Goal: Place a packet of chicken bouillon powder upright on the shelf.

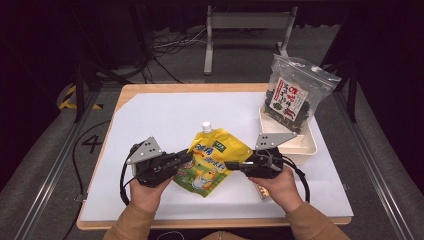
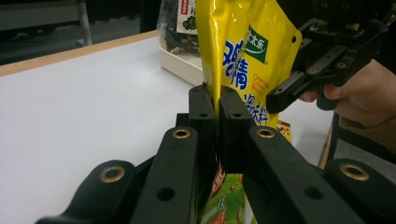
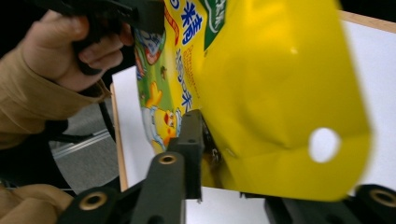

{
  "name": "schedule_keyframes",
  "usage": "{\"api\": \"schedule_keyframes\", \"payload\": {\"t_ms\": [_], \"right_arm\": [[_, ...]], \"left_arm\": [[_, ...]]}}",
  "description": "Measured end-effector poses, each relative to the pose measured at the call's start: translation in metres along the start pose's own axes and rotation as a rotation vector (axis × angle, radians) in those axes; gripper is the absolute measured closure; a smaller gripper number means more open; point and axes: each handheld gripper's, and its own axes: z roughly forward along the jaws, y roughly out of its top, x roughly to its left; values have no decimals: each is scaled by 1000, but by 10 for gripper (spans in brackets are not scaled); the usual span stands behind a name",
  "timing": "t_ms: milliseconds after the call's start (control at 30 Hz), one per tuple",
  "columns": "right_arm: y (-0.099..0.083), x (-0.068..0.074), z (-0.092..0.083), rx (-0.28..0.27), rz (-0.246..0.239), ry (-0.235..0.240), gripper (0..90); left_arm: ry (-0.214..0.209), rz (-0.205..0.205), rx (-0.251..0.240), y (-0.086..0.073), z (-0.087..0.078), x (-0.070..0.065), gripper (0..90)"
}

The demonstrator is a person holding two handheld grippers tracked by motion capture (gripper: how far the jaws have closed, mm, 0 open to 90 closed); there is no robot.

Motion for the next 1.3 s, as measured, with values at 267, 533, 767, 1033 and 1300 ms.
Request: {"api": "schedule_keyframes", "payload": {"t_ms": [267,533,767,1033,1300], "right_arm": [[2,3,-5,-12,-21,-2,845],[5,7,-8,-15,-55,-26,853],[8,11,-12,-13,-86,-44,856],[20,16,-24,5,-120,-54,860],[37,18,-46,46,-168,-104,861]], "left_arm": [[1,17,2,-1,1,-1,849],[1,18,-1,-1,1,-2,845],[-6,24,-4,-1,1,-2,831],[-24,44,-2,0,-1,-3,747],[-30,48,-14,-1,-7,-1,575]]}}
